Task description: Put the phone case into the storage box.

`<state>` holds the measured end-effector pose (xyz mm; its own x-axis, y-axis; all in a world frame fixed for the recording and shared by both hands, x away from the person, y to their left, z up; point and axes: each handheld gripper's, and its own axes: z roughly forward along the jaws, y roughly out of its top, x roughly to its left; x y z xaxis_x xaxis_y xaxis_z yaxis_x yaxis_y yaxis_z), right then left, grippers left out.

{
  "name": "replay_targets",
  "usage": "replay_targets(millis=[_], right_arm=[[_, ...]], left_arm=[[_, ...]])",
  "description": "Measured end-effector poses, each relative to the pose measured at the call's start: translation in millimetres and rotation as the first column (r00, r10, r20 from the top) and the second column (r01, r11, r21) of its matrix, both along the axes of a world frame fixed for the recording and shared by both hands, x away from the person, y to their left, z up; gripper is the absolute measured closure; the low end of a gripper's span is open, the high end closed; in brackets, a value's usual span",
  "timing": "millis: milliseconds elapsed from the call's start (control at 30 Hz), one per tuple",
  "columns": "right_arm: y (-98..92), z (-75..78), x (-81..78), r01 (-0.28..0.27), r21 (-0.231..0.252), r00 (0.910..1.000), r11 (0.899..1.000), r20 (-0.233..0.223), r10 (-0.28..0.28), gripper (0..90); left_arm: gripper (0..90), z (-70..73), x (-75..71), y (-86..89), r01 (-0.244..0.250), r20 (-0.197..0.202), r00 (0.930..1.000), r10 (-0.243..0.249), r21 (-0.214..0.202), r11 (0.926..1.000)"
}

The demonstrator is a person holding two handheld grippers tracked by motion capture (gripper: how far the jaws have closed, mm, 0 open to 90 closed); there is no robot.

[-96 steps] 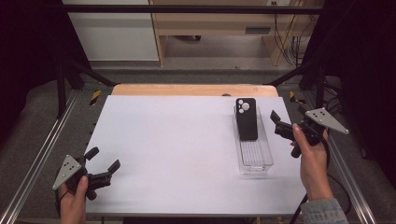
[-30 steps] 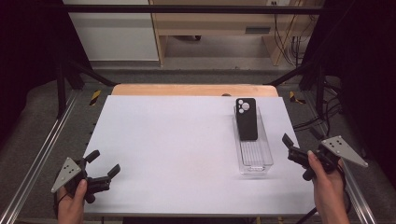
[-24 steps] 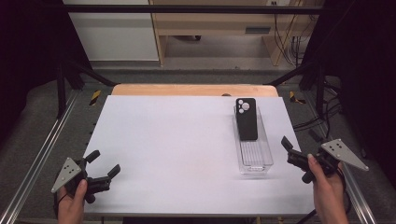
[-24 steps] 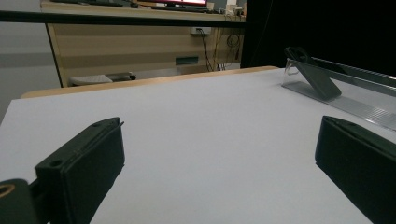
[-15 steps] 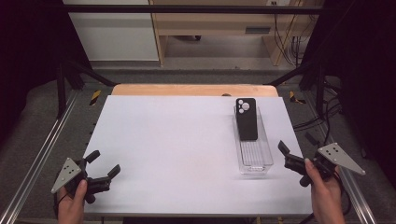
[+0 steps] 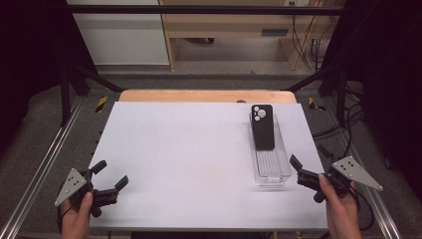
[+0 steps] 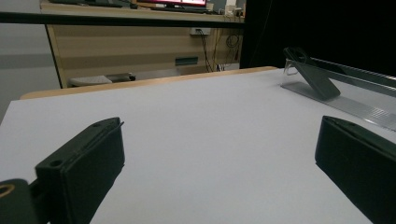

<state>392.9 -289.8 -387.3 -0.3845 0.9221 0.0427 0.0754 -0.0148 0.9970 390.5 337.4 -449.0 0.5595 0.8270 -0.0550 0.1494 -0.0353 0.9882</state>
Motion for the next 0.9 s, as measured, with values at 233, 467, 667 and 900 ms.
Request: replay_targets(millis=[233, 467, 667, 900], right_arm=[[6.2, 0.6, -0.9, -0.017, -0.004, 0.9998, 1.0, 0.004, 0.017, 2.5], [13.1, 1.2, -1.3, -0.038, -0.004, 0.9993, 0.999, 0.008, 0.038, 2.5], [18.3, 1.2, -1.0, -0.052, -0.009, 0.9986, 0.999, 0.011, 0.052, 2.5], [23.6, 1.8, -1.5, -0.068, -0.006, 0.9976, 0.998, 0.009, 0.068, 2.5]], left_arm=[[1.6, 0.0, 0.0, 0.0, 0.001, 0.0, 1.0, -0.001, 0.0, 1.0], [1.6, 0.2, -0.1, -0.2, 0.003, 0.002, 1.0, -0.003, 0.001, 1.0], [1.6, 0.4, -0.2, -0.1, 0.004, 0.004, 1.0, -0.004, 0.001, 1.0], [1.6, 0.5, -0.3, -0.6, 0.007, 0.005, 1.0, -0.007, 0.001, 1.0]])
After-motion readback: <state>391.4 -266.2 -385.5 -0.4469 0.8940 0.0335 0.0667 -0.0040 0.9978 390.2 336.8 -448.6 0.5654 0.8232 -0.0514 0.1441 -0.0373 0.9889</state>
